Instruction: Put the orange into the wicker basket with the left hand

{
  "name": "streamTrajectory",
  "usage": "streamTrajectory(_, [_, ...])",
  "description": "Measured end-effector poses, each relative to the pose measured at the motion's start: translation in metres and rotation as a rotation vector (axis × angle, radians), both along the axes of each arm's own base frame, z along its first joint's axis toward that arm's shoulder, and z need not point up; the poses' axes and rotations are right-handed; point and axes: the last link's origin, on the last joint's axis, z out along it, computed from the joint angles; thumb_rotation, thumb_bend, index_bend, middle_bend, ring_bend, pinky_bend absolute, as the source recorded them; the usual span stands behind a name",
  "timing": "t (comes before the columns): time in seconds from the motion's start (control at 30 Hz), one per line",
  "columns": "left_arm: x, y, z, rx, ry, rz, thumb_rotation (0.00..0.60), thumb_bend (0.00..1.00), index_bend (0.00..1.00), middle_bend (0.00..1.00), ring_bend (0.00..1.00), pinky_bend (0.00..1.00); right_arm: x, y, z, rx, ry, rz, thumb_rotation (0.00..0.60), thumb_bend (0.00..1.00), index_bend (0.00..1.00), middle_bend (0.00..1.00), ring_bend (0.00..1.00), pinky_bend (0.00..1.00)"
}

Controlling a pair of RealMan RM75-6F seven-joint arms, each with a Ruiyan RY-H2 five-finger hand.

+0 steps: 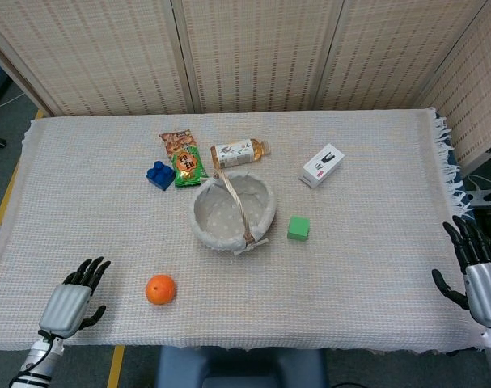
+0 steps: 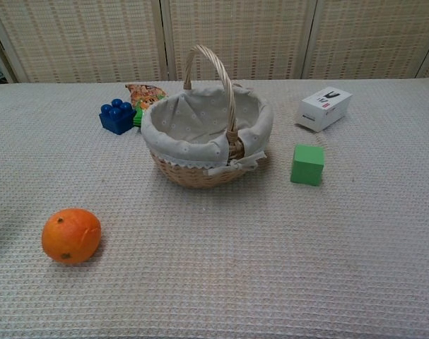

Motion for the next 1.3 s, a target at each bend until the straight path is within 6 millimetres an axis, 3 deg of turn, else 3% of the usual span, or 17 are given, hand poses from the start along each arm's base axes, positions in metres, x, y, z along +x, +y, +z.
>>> streamTrajectory(0.43, [0.02, 0.019, -0.039, -0.067, -0.043, -0.003, 0.6, 0.32, 0.0, 0.0, 0.0, 0.14, 0.0, -0.001, -0.002, 0.02, -0.004, -0.001, 0.6, 0.22, 0.0, 0.0, 0.0, 0.17])
streamTrajectory(1.0, [0.028, 0.02, -0.058, -0.139, -0.04, 0.003, 0.6, 0.32, 0.0, 0.0, 0.0, 0.14, 0.0, -0.001, -0.002, 0.025, -0.006, -0.001, 0.6, 0.22, 0.0, 0.0, 0.0, 0.17])
streamTrajectory(1.3, [0.043, 0.023, -0.072, -0.155, -0.065, -0.023, 0.6, 0.31, 0.0, 0.0, 0.0, 0.13, 0.0, -0.001, -0.005, 0.037, -0.001, -0.004, 0.6, 0.22, 0.0, 0.0, 0.0, 0.17])
